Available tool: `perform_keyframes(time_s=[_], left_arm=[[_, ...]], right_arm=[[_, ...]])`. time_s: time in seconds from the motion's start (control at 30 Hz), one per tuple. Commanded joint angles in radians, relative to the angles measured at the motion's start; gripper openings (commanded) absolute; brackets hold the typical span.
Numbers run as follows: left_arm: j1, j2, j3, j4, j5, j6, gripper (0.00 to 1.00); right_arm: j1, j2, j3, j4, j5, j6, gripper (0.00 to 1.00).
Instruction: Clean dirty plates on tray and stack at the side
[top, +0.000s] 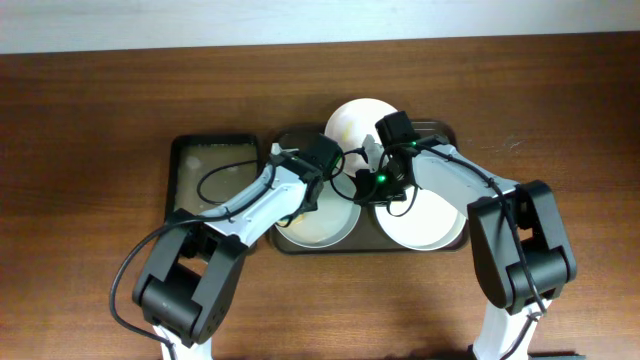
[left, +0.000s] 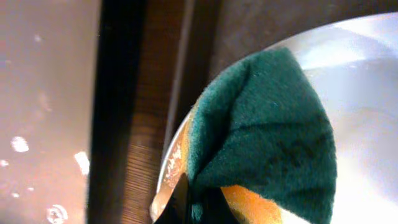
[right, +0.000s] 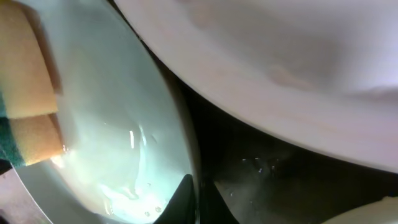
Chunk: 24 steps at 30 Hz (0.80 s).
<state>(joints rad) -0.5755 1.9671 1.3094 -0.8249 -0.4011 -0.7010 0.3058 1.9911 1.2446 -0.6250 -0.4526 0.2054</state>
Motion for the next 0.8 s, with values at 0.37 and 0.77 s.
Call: perform_keyframes(time_s=[0.37,0.77], left_arm=[[0.177,-0.512,0.0,-0.087,0.121,-0.009,0.0],[0.368,-0.541,-0.005,-0.216,0.122,0.1,0.0]], right_arm=[[0.019,-0.144,0.053,-0.06,0.02,-0.072,0.04],[0.177,-0.233,0.372,-0.411,0.669,-0.07,0.04]])
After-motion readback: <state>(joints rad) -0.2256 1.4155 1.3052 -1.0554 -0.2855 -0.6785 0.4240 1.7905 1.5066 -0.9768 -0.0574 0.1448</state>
